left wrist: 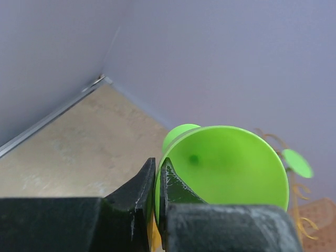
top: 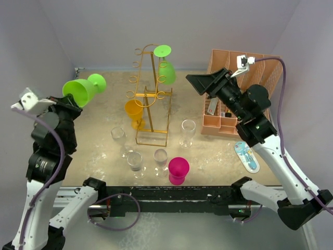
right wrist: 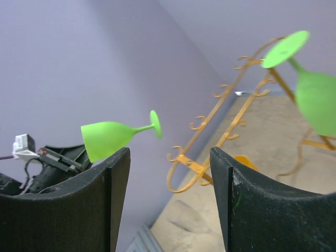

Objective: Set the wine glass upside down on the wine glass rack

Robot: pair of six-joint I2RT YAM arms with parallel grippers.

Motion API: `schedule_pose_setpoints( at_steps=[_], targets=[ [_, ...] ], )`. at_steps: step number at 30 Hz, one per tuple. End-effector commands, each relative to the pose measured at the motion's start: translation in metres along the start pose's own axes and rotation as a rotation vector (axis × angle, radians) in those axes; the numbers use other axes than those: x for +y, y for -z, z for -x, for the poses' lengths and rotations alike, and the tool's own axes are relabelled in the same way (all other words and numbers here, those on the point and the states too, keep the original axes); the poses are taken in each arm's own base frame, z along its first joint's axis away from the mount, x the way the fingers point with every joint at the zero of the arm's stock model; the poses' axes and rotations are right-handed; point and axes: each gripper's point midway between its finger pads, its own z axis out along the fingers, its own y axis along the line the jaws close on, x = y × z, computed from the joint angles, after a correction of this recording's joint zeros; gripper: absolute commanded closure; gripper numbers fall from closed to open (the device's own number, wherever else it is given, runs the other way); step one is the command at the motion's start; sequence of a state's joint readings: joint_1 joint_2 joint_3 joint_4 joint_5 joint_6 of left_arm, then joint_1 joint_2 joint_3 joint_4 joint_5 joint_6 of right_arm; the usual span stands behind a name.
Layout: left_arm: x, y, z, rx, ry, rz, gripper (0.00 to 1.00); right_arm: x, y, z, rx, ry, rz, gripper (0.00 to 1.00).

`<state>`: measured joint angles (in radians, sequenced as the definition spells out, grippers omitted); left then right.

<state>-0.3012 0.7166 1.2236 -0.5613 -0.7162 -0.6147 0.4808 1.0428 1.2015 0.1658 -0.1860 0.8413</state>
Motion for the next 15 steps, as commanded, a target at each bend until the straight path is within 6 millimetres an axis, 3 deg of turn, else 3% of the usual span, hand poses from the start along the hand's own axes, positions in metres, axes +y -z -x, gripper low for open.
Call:
schedule_pose_setpoints(
  at_steps=[1, 10, 15],
  targets=[
    [-0.056, 0.031, 0.072, -0.178, 0.110, -0.321, 1.00, 0.075, 0.012, 0.026, -0.097, -0.113, 0.289, 0.36],
    [-0.122, 0.074, 0.108, -0.261, 0.231, -0.730, 1.00, 0.117, -0.001, 0.018, -0.102, -0.462, 0.366, 0.36],
    [-0.149, 0.094, 0.107, -0.237, 0.252, -0.910, 1.00, 0.133, -0.014, 0.006, -0.067, -0.561, 0.356, 0.37]
  ],
)
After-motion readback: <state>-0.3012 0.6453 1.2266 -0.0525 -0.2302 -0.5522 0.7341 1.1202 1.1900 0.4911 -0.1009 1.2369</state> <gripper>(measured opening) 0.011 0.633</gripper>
